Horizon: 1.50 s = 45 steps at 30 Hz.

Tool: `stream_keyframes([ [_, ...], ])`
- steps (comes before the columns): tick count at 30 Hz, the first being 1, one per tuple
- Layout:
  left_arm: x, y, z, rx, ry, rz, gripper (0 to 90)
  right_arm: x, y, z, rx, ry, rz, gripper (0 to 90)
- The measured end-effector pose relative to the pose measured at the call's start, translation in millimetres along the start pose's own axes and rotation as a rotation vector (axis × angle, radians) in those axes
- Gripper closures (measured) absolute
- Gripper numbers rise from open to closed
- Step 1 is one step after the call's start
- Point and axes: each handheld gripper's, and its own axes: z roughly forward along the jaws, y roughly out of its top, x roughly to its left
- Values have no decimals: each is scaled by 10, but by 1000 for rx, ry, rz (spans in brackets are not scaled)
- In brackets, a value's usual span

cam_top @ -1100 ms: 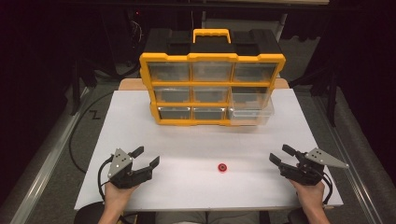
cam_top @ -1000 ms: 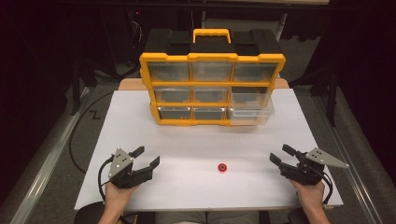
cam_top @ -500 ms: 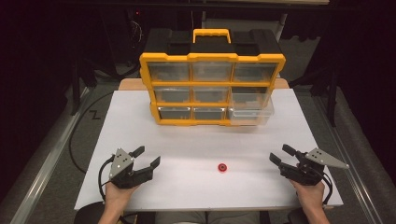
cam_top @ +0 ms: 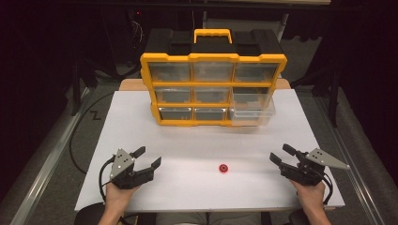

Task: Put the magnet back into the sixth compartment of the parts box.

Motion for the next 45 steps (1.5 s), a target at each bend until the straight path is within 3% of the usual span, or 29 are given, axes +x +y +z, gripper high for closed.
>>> stream_keyframes([
  [13, 8, 1, 12, 0, 5, 1, 298, 60, 86, 37, -31, 12, -42, 338],
  [45, 3, 0, 10, -3, 10, 4, 296, 158, 182, 216, -30, 76, -59, 341],
])
